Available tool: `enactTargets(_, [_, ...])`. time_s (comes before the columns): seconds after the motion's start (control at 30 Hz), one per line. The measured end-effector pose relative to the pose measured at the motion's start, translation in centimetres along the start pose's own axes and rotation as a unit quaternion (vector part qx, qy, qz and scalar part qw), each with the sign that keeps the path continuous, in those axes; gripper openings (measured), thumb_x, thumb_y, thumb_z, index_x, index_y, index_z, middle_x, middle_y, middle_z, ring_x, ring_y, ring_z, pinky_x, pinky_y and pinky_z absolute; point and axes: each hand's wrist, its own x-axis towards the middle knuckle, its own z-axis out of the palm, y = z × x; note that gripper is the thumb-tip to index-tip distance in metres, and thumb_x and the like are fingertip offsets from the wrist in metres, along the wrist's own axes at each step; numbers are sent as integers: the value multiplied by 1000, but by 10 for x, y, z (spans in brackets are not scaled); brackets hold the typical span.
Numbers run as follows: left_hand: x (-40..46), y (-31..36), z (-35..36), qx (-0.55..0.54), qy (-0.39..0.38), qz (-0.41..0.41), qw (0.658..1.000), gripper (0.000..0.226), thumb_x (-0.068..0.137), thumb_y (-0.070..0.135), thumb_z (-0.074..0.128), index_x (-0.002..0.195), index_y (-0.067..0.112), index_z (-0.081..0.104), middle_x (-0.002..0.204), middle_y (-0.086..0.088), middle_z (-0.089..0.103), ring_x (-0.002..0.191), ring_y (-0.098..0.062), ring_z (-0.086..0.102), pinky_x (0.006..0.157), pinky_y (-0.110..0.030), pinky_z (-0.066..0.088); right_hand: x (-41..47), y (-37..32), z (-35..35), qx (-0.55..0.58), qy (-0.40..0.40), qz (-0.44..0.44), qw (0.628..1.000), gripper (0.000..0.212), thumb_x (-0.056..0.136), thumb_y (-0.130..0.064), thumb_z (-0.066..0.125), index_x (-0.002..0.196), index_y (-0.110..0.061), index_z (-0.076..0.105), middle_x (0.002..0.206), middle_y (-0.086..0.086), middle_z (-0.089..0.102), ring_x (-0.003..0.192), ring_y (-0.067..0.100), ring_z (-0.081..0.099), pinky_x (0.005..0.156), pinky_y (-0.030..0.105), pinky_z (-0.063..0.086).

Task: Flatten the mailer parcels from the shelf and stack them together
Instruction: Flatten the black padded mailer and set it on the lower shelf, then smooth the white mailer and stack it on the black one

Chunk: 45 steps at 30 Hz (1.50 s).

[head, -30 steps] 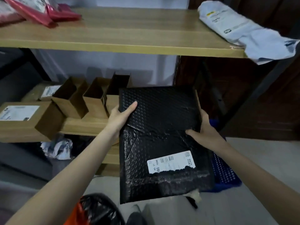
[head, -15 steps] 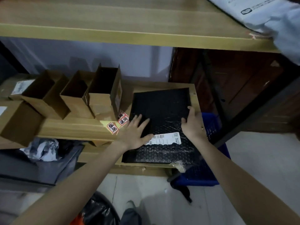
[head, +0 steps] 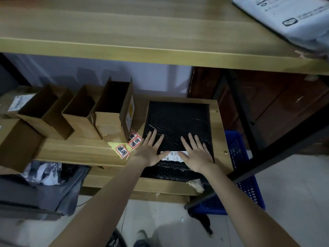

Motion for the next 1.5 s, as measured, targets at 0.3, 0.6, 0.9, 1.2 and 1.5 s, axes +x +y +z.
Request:
enactTargets(0.3, [-15, -3, -4, -62, 103, 35, 992, 79, 91, 65, 31, 149, 33, -12, 157, 1, -23, 146, -16, -15, 118, -36, 3, -9, -6, -22, -20, 35, -34, 999, 70, 95, -50, 34, 150, -28, -4, 159, 4, -13, 146, 21, -13, 119, 45, -1])
enactTargets(0.6, [-70, -5, -48, -49, 201, 80, 975, 76, 91, 62, 36, 150, 34, -4, 160, 0, -10, 147, -17, -6, 120, -37, 7, -60, -19, -70, -15, 126, -87, 988, 71, 94, -50, 37, 150, -26, 0, 160, 1, -6, 147, 17, -8, 119, 44, 2])
enactTargets(0.9, [-180, 11, -107, -61, 298, 145, 942, 74, 89, 58, 44, 149, 36, 7, 160, 5, 4, 146, -16, 14, 115, -35, 26, -155, -62, -132, 27, 234, -198, 952, 66, 94, -49, 39, 150, -30, 8, 159, -6, 8, 146, 10, 3, 120, 37, 10])
enactTargets(1.2, [-278, 1, -172, -36, 391, 181, 902, 77, 81, 71, 37, 148, 43, 11, 159, 15, 1, 144, -4, 13, 110, -25, 26, -226, -107, -197, 22, 337, -317, 886, 62, 93, -46, 45, 148, -34, 19, 155, -13, 21, 143, 3, 14, 114, 24, 20])
enactTargets(1.5, [-308, -67, -239, -72, 491, 116, 860, 74, 79, 68, 39, 146, 43, 20, 158, 17, 8, 141, 0, 14, 109, -23, 20, -213, -149, -255, 91, 388, -365, 841, 62, 87, -45, 47, 145, -35, 26, 152, -10, 31, 140, 5, 24, 115, 28, 24])
